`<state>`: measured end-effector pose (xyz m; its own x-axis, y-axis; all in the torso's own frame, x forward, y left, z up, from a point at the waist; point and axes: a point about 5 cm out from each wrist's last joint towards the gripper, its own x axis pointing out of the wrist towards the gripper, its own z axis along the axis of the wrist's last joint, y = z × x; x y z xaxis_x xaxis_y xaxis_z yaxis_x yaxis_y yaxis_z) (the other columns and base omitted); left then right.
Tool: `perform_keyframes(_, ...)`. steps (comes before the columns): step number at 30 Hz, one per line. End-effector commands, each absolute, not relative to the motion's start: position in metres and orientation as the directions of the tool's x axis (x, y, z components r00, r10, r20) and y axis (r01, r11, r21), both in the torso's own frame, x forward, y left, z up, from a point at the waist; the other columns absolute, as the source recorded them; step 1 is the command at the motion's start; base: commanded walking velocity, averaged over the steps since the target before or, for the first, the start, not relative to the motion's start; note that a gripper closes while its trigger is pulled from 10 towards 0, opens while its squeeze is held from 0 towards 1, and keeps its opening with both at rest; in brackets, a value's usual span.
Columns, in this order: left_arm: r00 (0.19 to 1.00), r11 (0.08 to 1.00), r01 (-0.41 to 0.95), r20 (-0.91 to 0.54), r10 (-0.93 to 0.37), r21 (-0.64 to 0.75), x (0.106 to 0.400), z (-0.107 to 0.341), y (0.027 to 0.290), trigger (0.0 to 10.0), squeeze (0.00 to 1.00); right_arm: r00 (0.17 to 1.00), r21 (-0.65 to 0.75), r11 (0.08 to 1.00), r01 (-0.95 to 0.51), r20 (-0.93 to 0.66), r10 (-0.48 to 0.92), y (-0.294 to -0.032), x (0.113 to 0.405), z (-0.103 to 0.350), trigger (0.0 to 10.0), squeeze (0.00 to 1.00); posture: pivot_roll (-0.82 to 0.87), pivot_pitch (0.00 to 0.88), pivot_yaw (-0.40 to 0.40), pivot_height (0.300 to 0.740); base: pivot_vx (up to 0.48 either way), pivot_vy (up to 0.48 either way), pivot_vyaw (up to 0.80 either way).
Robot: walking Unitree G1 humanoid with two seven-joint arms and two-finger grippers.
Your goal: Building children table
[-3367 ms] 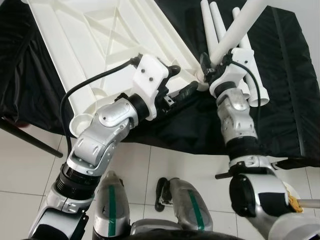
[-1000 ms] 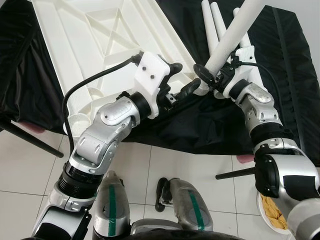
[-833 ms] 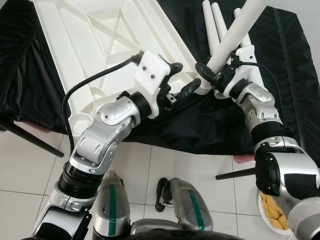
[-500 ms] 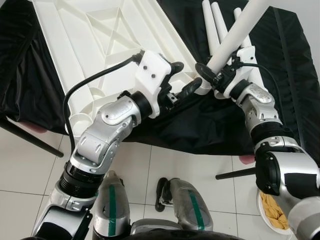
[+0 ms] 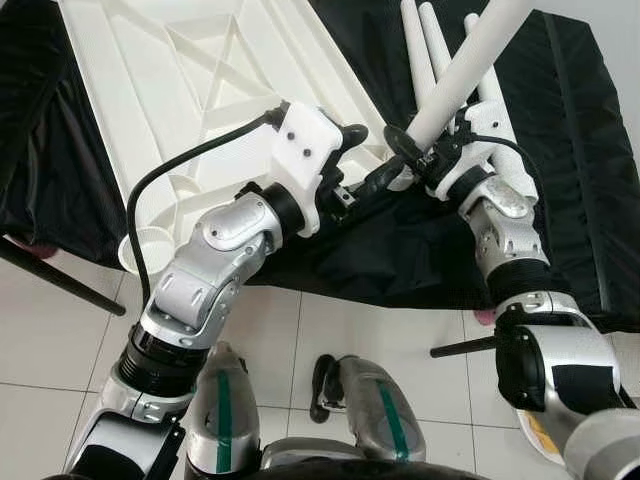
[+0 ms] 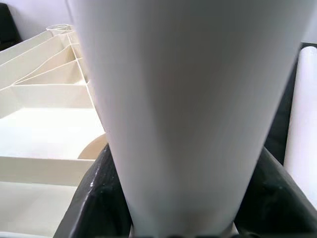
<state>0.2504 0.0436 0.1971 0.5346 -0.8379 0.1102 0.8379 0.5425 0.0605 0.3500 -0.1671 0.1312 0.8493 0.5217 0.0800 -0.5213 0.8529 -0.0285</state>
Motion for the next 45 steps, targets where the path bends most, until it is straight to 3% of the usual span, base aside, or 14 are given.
perform_keyframes(1,0.523,0.529,0.846,0.096,-0.847,0.058,0.248,0.194,0.042,10.0,0.00,0.872,-0.020,0.878,-0.478,0.113,0.477,-0.161,0.347,0.135,10.0,0.00,0.10,0.044,-0.100,0.740,0.000,0.000,0.00)
perform_keyframes(5,0.521,0.527,0.848,0.094,-0.849,0.057,0.247,0.194,0.042,10.0,0.00,0.891,-0.006,0.900,-0.437,0.134,0.433,-0.156,0.344,0.137,10.0,0.00,0.10,0.040,-0.099,0.740,0.000,0.000,0.00)
perform_keyframes(7,0.518,0.524,0.850,0.092,-0.851,0.057,0.247,0.193,0.042,10.0,0.00,0.939,0.026,0.945,-0.325,0.124,0.319,-0.157,0.345,0.138,10.0,0.00,0.10,0.036,-0.100,0.740,0.000,0.000,0.00)
perform_keyframes(10,0.517,0.522,0.851,0.091,-0.851,0.057,0.247,0.193,0.042,10.0,0.00,0.959,0.035,0.963,-0.266,0.113,0.261,-0.159,0.346,0.137,10.0,0.00,0.10,0.036,-0.100,0.740,0.000,0.000,0.00)
perform_keyframes(11,0.514,0.520,0.852,0.091,-0.853,0.057,0.247,0.193,0.041,10.0,0.00,0.988,0.017,0.992,-0.121,0.098,0.119,-0.162,0.345,0.136,10.0,0.00,0.11,0.030,-0.103,0.740,0.000,0.000,0.00)
perform_keyframes(15,0.512,0.517,0.854,0.091,-0.854,0.057,0.246,0.193,0.040,10.0,0.00,0.995,0.011,0.996,0.089,0.047,-0.090,-0.162,0.338,0.128,10.0,0.00,0.11,0.026,-0.106,0.740,0.000,0.000,0.00)
perform_keyframes(19,0.511,0.516,0.855,0.091,-0.855,0.056,0.246,0.193,0.040,10.0,0.00,0.983,0.004,0.983,0.184,0.014,-0.185,-0.160,0.332,0.125,10.0,0.00,0.11,0.023,-0.106,0.740,0.000,0.000,0.00)
perform_keyframes(23,0.509,0.515,0.856,0.093,-0.856,0.056,0.246,0.193,0.039,10.0,0.00,0.992,0.017,0.992,0.129,0.014,-0.129,-0.138,0.326,0.126,10.0,0.00,0.10,0.020,-0.107,0.740,0.000,0.000,0.00)
perform_keyframes(33,0.508,0.514,0.856,0.095,-0.856,0.053,0.246,0.192,0.037,10.0,0.00,0.995,0.024,0.995,0.094,0.022,-0.094,-0.129,0.323,0.132,10.0,0.00,0.10,0.021,-0.113,0.740,0.000,0.000,0.00)
perform_keyframes(45,0.507,0.513,0.857,0.095,-0.857,0.048,0.245,0.192,0.037,10.0,0.00,0.974,0.114,0.968,0.224,-0.054,-0.219,-0.153,0.326,0.130,10.0,0.00,0.10,0.028,-0.108,0.740,0.000,0.000,0.00)
